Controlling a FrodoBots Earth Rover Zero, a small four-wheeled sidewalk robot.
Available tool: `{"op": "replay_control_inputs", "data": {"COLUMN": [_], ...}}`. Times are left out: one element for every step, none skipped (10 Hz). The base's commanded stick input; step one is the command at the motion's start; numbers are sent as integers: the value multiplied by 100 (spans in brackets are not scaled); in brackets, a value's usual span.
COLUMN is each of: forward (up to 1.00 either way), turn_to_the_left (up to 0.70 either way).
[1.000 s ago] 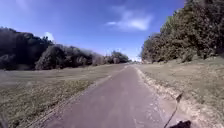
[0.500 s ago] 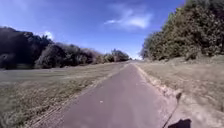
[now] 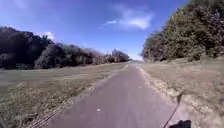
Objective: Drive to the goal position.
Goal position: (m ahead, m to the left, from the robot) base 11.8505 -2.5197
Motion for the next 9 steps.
{"op": "replay_control_inputs", "data": {"forward": [50,50,50,50,50,50,50,50,50], "turn_to_the_left": [0,0,0,0,0,0,0,0,-7]}}
